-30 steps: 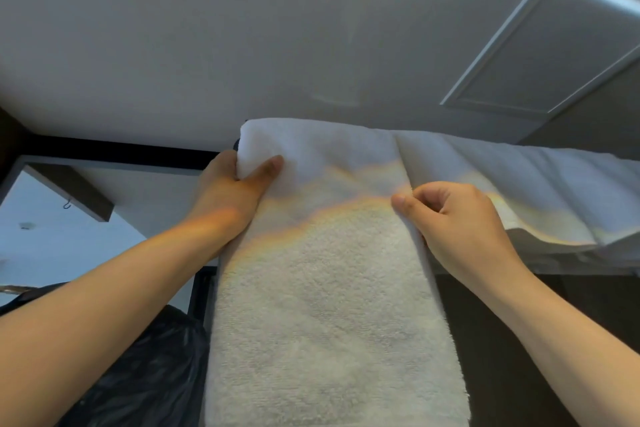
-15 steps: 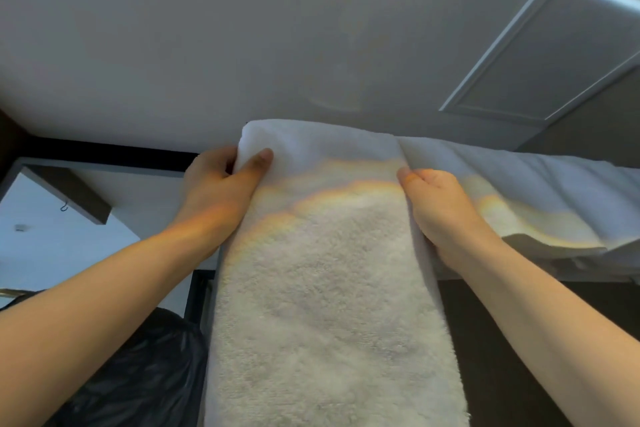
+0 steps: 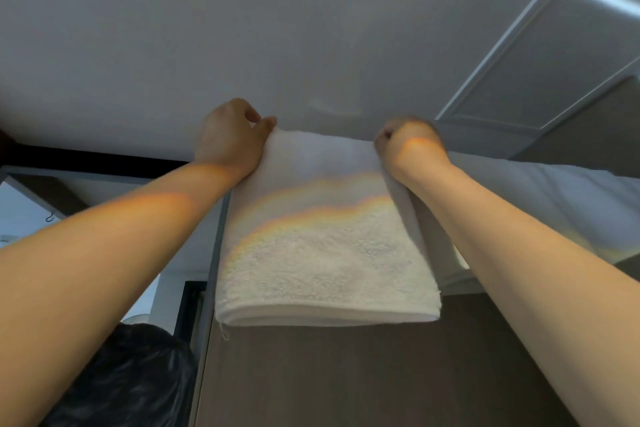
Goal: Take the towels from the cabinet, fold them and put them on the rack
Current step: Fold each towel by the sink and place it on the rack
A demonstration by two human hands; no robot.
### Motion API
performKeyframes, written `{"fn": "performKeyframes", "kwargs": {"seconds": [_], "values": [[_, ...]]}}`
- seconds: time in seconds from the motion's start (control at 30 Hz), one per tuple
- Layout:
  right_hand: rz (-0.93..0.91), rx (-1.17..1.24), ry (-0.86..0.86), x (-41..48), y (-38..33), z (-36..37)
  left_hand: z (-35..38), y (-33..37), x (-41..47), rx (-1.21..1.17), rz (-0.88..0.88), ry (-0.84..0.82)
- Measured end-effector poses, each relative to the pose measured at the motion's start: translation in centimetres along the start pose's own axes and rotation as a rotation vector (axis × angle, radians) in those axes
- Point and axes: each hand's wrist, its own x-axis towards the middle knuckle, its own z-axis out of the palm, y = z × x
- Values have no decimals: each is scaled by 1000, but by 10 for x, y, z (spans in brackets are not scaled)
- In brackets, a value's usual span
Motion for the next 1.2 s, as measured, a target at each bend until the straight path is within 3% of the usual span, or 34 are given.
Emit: {"fn": "performKeyframes", "kwargs": {"seconds": [0.1, 0.23, 0.33, 0.4, 0.5, 0.67, 0.87, 0.97, 1.07, 1.2], "values": [[-124, -73, -20, -7, 3, 0, -7, -5, -8, 84, 35, -55], [-122, -69, -90, -9, 10, 0, -14, -11, -26, 44, 35, -144], [-130, -40, -96, -12, 8, 0, -19, -10, -49, -64, -109, -139], [-138, 28, -77, -17, 10, 1, -21, -14, -68, -205, -190, -160], [-127, 269, -42, -30, 15, 0, -22, -17, -89, -457, -302, -316], [48, 506, -16, -79, 34, 7, -17, -12, -94, -543, -285, -264], [138, 750, -272, -132, 49, 24, -19, -14, -100, -370, -219, -170], [87, 853, -181, -128, 46, 16, -23, -14, -101, -279, -111, -119], [-5, 799, -51, -116, 40, 6, -25, -8, -87, -164, 31, 11], [-55, 722, 42, -83, 32, 1, -16, -1, -55, -53, 40, 21]]}}
